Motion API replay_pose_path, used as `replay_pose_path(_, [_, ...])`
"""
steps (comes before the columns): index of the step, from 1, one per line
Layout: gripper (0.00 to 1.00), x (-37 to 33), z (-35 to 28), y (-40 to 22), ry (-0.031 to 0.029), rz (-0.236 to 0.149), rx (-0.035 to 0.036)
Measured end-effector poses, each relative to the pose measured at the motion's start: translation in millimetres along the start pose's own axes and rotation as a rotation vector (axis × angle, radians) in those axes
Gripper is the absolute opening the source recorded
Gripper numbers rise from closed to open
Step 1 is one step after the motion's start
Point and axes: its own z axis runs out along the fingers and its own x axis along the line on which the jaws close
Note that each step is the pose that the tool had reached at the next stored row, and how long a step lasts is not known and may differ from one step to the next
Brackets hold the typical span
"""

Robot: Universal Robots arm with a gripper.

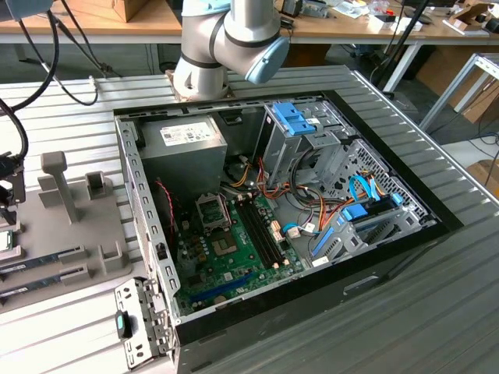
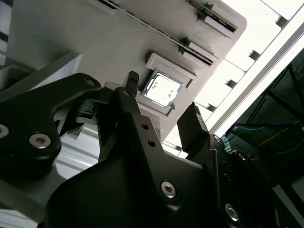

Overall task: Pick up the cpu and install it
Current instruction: 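Pick up the cpu and move it towards the insertion slot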

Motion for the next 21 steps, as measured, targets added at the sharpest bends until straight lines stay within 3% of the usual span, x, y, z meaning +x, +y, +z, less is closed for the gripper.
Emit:
replay_pose_path(3, [0.60, 0.1, 3.5, 0.1, 0.0000, 0.000, 0.0000])
replay_pose_path(21, [0.60, 0.3, 10.2, 0.2, -0.0001, 0.000, -0.0001])
